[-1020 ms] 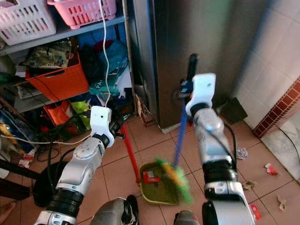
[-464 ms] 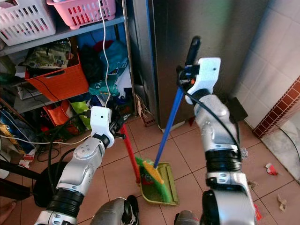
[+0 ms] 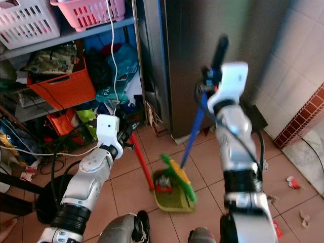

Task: Sweep floor

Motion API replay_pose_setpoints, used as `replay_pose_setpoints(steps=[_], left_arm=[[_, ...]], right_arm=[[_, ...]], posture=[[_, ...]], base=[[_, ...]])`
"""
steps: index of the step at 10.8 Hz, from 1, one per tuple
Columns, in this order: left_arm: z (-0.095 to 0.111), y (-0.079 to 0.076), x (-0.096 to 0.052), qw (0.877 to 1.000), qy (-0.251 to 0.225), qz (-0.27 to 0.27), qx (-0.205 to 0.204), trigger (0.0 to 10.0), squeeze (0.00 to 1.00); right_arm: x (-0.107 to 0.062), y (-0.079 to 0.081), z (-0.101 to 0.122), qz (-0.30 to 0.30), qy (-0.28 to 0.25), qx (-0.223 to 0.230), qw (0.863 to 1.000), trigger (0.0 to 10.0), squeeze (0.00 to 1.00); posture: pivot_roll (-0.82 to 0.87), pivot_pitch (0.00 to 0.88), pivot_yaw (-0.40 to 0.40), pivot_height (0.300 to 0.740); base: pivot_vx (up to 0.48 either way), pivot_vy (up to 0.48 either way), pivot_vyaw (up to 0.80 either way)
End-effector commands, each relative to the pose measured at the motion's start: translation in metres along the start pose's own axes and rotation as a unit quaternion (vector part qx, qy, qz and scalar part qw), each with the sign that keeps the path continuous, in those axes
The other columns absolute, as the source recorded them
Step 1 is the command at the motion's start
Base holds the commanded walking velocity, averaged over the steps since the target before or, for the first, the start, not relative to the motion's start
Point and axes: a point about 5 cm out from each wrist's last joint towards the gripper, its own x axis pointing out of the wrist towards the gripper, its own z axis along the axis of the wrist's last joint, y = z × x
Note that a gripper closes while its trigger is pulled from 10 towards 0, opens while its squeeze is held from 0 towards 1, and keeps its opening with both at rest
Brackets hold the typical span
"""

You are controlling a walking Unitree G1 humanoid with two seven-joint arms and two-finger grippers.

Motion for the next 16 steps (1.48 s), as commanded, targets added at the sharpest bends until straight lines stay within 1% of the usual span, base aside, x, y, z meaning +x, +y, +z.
replay_pose_setpoints(steps=[1,2,4,7,8,9,10,12,13,14,15,16], left_arm=[[0.012,0.0,0.002,1.0,-0.025,-0.005,0.01,10.0,0.0],[0.011,0.0,0.002,1.0,-0.023,-0.006,0.008,10.0,0.0],[0.01,0.0,0.001,1.0,-0.02,-0.008,0.006,10.0,0.0],[0.011,0.001,0.002,1.0,-0.019,-0.009,0.005,10.0,0.0],[0.01,0.001,0.002,1.0,-0.017,-0.009,0.005,10.0,0.0],[0.008,0.004,0.002,1.0,-0.005,-0.004,0.009,10.0,0.0],[0.009,0.006,0.003,1.0,-0.008,-0.005,0.009,10.0,0.0],[0.011,0.006,0.003,1.0,-0.013,-0.016,0.009,10.0,0.0],[0.011,0.007,0.003,1.0,-0.015,-0.014,0.008,10.0,0.0],[0.013,0.009,0.002,1.0,-0.022,-0.019,0.006,10.0,0.0],[0.014,0.009,0.002,0.999,-0.024,-0.031,-0.009,10.0,0.0],[0.017,0.008,0.002,0.999,-0.032,-0.037,-0.012,10.0,0.0]], right_arm=[[0.001,0.003,0.01,-0.002,-0.028,-0.005,1.0,10.0,0.0],[-0.006,0.004,-0.002,-0.015,-0.012,-0.011,1.0,10.0,0.0],[-0.01,0.005,-0.007,-0.022,-0.009,-0.016,1.0,10.0,0.0],[-0.01,0.006,-0.009,-0.028,-0.013,-0.026,0.999,10.0,0.0],[-0.011,0.005,-0.01,-0.035,-0.011,-0.037,0.999,10.0,0.0],[-0.011,0.003,-0.011,-0.046,-0.008,-0.043,0.998,10.0,0.0],[-0.011,0.002,-0.011,-0.051,-0.009,-0.042,0.998,10.0,0.0],[-0.013,0.002,-0.013,-0.059,-0.008,-0.045,0.997,10.0,0.0],[-0.014,0.001,-0.014,-0.064,-0.008,-0.047,0.997,10.0,0.0],[-0.015,0.0,-0.016,-0.074,-0.006,-0.045,0.996,10.0,0.0],[-0.016,0.0,-0.017,-0.077,0.0,-0.045,0.996,10.0,0.0],[-0.016,-0.001,-0.018,-0.079,0.003,-0.044,0.996,10.0,0.0]], posture=[[-0.08,0.064,0.128,0.74],[-0.08,0.063,0.128,0.74],[-0.08,0.064,0.13,0.74],[-0.08,0.065,0.128,0.74],[-0.07,0.065,0.128,0.74],[-0.08,0.064,0.13,0.74],[-0.08,0.064,0.13,0.74],[-0.08,0.061,0.131,0.74],[-0.08,0.059,0.13,0.74],[-0.08,0.055,0.128,0.74],[-0.08,0.054,0.127,0.74],[-0.08,0.056,0.126,0.74]], base=[[0.0,0.0,0.0],[0.0,0.48,-0.8],[0.0,0.48,-0.8],[0.0,0.48,-0.8],[0.0,0.48,-0.8],[0.0,0.48,-0.8],[0.0,0.48,-0.51],[0.0,0.48,0.0],[0.0,0.48,0.0],[0.0,0.0,0.0],[0.0,0.0,-0.61],[0.334,0.345,-0.8]])
